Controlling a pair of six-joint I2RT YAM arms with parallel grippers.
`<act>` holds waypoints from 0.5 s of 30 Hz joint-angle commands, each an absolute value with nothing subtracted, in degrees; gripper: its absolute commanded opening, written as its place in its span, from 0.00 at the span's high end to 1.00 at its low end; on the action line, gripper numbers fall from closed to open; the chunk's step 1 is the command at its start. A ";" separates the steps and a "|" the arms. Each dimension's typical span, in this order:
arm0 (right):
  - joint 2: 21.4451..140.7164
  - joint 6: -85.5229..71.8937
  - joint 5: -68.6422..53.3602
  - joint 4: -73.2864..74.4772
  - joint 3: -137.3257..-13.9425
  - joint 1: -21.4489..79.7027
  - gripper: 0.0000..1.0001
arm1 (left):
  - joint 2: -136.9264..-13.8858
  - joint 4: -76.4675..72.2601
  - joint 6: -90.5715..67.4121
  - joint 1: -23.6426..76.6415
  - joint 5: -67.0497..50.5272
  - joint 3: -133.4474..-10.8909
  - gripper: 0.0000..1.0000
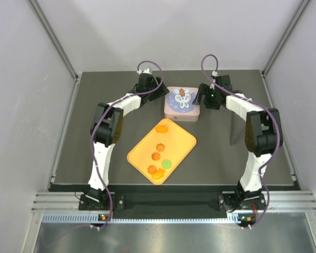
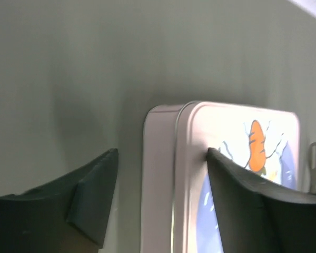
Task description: Pack the cookies
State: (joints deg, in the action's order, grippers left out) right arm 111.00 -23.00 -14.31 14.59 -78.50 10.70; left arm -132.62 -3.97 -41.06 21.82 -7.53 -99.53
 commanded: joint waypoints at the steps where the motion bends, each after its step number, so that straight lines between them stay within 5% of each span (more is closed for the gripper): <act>1: 104.77 -21.62 -15.12 15.38 -82.97 8.97 0.15 | -127.27 2.46 -34.63 21.62 -7.82 -101.42 0.26; 9: 91.00 -22.15 -12.66 12.57 -77.79 8.00 0.00 | -113.15 3.51 -32.96 21.18 -6.42 -95.99 0.18; 15: 74.05 -22.94 -8.00 10.11 -66.28 8.00 0.00 | -96.97 4.22 -34.81 21.36 -6.68 -80.71 0.17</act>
